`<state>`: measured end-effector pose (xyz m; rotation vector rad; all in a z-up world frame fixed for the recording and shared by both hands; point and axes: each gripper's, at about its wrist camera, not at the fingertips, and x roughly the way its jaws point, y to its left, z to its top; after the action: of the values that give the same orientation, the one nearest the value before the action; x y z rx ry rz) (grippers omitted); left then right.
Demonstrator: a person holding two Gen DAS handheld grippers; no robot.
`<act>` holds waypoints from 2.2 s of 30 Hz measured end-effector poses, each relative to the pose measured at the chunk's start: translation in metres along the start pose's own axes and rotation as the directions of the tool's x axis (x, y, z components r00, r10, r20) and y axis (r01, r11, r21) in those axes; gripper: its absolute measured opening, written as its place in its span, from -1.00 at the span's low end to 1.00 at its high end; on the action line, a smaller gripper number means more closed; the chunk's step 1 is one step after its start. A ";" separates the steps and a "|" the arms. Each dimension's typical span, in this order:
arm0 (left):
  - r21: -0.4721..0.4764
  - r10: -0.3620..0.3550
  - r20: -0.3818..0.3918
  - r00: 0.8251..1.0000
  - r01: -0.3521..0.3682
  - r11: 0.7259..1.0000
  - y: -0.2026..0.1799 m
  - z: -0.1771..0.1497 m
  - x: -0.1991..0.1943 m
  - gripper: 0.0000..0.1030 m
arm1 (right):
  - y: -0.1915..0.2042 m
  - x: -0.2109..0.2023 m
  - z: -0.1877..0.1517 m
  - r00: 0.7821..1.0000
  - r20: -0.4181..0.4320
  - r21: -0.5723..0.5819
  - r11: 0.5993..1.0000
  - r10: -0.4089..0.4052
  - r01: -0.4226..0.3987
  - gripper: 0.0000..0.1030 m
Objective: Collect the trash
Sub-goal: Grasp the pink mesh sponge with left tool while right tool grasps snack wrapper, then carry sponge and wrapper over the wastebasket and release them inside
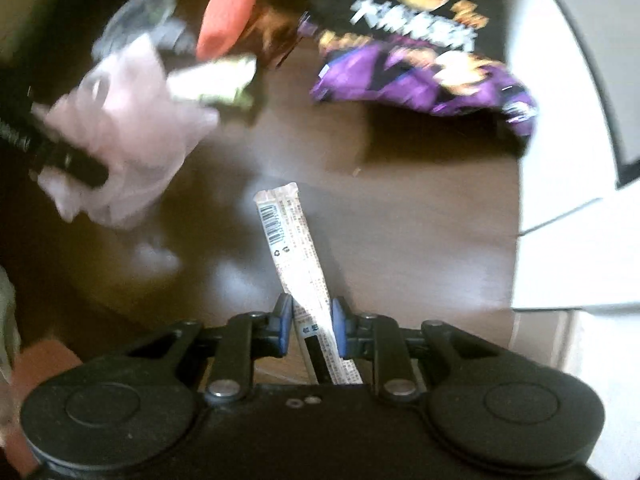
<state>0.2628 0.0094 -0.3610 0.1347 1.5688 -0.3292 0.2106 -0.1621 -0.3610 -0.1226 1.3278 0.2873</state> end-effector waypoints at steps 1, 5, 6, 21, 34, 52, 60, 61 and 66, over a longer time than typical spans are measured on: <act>-0.002 -0.004 0.011 1.000 0.004 1.000 0.000 0.000 -0.007 -0.40 | 0.001 -0.009 0.003 1.000 0.022 0.022 1.000 0.003 -0.004 -0.61; -0.054 -0.046 0.056 0.997 0.049 0.997 0.005 0.009 -0.038 -0.40 | 0.000 -0.044 0.024 0.994 0.110 0.058 0.998 0.009 -0.015 -0.61; -0.065 -0.048 0.074 0.996 0.053 0.996 0.006 0.011 -0.047 -0.40 | 0.001 -0.052 0.030 0.991 0.134 0.060 0.998 0.002 -0.011 -0.61; -0.148 -0.014 0.479 0.878 0.096 0.984 0.007 0.039 -0.228 -0.40 | -0.016 -0.200 0.123 0.850 0.526 0.158 0.986 -0.030 -0.063 -0.61; -0.131 0.045 0.750 0.660 0.082 0.988 0.007 0.077 -0.377 -0.39 | -0.022 -0.305 0.217 0.641 0.767 0.085 0.989 0.013 -0.121 -0.61; -0.225 0.153 0.791 0.592 0.049 0.973 0.068 0.173 -0.430 -0.39 | -0.020 -0.310 0.340 0.567 0.823 0.090 0.978 0.034 -0.189 -0.61; -0.269 0.152 0.707 0.690 0.064 0.961 0.098 0.200 -0.381 -0.39 | -0.006 -0.273 0.357 0.657 0.754 0.088 0.988 0.019 -0.130 -0.61; -0.270 0.154 0.701 0.697 0.059 0.961 0.098 0.201 -0.377 -0.39 | -0.004 -0.269 0.357 0.667 0.745 0.087 0.989 0.012 -0.116 -0.61; -0.287 0.170 0.653 0.738 0.033 0.957 0.100 0.208 -0.355 -0.39 | 0.002 -0.252 0.360 0.717 0.697 0.079 0.994 -0.005 -0.070 -0.60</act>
<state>0.5014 0.0860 -0.0200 -0.1432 0.8588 -0.0675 0.4938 -0.1043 -0.0304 0.0958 0.5776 0.2591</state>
